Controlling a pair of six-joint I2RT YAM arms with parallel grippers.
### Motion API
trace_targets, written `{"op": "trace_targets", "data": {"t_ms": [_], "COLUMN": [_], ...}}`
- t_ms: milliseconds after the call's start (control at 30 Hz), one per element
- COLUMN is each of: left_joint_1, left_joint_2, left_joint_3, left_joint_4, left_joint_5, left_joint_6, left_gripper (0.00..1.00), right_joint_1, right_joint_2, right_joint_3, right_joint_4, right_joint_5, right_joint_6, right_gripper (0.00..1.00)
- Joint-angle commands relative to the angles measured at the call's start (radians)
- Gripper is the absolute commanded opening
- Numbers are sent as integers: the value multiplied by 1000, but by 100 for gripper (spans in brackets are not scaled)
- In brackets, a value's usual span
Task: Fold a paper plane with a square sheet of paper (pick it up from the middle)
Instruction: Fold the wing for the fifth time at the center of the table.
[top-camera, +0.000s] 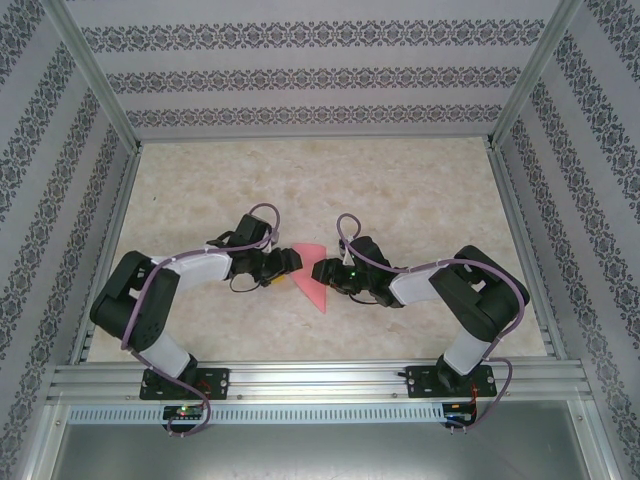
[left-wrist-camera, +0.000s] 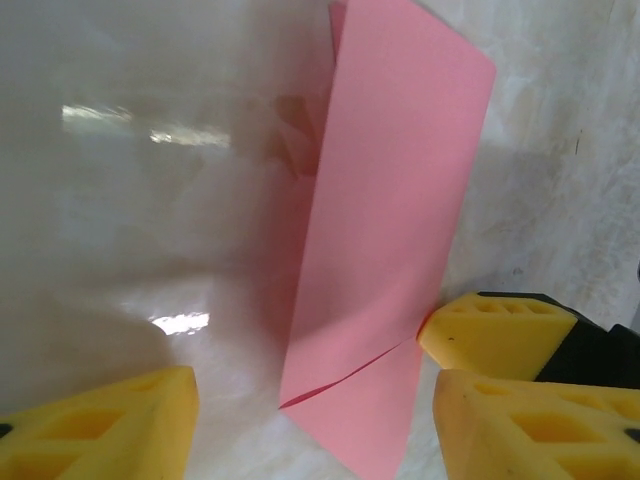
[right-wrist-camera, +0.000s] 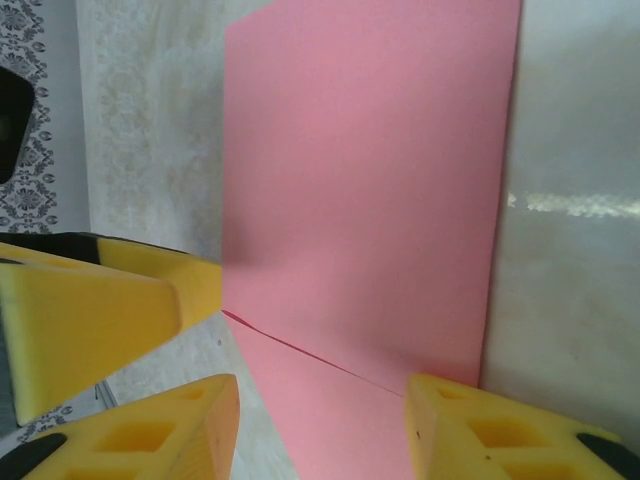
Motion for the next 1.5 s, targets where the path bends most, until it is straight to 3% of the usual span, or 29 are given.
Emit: {"op": "trace_targets", "data": {"t_ms": [0, 300, 633, 733, 867, 1467], "left_joint_1": [-23, -28, -29, -29, -30, -28], "left_joint_2": [27, 55, 86, 84, 70, 91], "left_joint_3": [22, 7, 8, 6, 22, 62], "left_joint_4": [84, 201, 205, 192, 160, 194], "left_joint_5": [56, 133, 113, 98, 92, 172], "left_joint_6": [-47, -88, -80, -72, -45, -18], "left_gripper": [62, 54, 34, 34, 41, 47], "right_joint_1": [-2, -5, -25, -26, -25, -34], "right_joint_2": [50, 35, -46, -94, -128, -53], "right_joint_3": [-24, -35, -38, -44, -29, -13], "right_joint_4": [-31, -20, 23, -2, -85, -149], "right_joint_5": [36, 33, -14, 1, 19, 50], "right_joint_6": [-3, -1, 10, 1, -29, -37], "right_gripper": [48, 50, 51, 50, 50, 44]}}
